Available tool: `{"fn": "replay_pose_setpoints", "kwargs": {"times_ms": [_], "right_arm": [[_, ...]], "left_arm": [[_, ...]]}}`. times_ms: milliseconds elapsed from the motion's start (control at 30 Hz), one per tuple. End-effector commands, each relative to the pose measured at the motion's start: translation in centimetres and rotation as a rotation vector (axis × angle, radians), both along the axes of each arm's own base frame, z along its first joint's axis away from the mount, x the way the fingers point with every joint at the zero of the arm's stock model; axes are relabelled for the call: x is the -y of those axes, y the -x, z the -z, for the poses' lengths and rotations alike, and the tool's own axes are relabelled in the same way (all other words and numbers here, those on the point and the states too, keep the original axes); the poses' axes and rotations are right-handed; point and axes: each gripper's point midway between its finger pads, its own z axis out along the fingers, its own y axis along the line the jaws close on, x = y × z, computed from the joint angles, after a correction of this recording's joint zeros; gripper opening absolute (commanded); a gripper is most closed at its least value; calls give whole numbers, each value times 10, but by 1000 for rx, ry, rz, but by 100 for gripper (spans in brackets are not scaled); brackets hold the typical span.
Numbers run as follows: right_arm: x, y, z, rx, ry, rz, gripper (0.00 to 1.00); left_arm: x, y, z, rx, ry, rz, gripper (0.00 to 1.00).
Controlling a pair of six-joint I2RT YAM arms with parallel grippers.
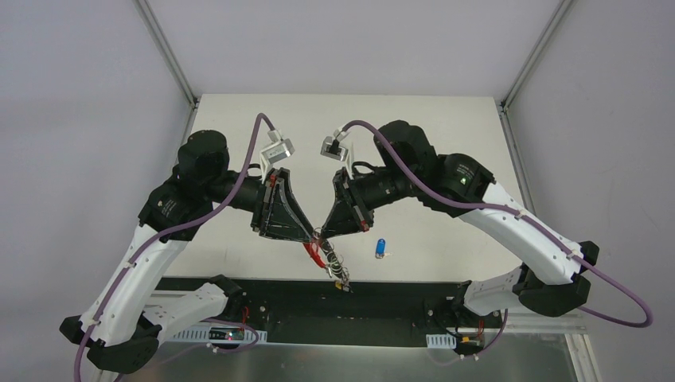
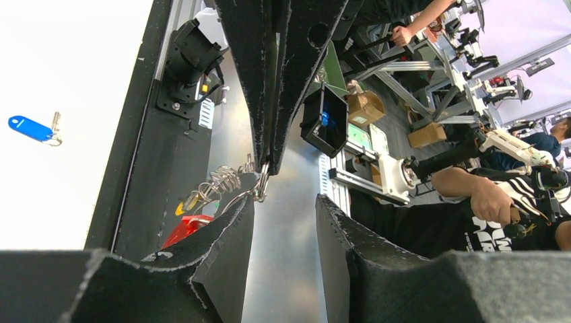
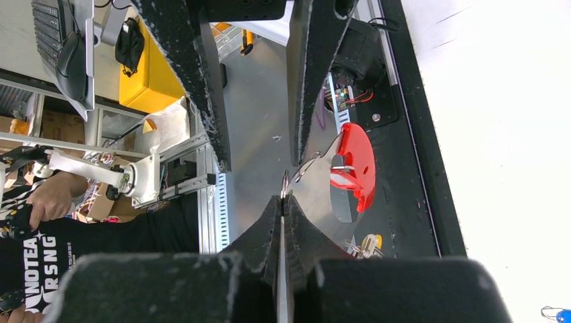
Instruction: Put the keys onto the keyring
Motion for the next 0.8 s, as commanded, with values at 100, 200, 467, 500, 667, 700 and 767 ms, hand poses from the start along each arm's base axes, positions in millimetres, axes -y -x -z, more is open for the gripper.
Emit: {"fn": "replay_pose_setpoints", "kwargs": {"times_ms": [100, 200, 467, 500, 667, 700, 767], "right_arm": [[-10, -5, -26, 31, -67, 18, 0], [-13, -5, -27, 29, -69, 10, 0], [-20, -7, -27, 20, -70, 7, 0], [-21, -7, -28, 19, -74, 6, 0], [-24, -7, -31, 16, -84, -3, 0], [-25, -7, -31, 15, -83, -4, 0], [-26, -6, -32, 15, -88, -7, 0]], "left_arm": [[-1, 6, -12, 47, 28, 32, 38], [-1, 7, -12, 44, 28, 34, 38], [-1, 7, -9, 37, 25, 45, 37], [-1, 7, -8, 37, 25, 47, 37], [0, 6, -5, 27, 20, 53, 37], [0, 7, -5, 25, 20, 55, 37], [0, 7, -5, 25, 20, 59, 35]]}}
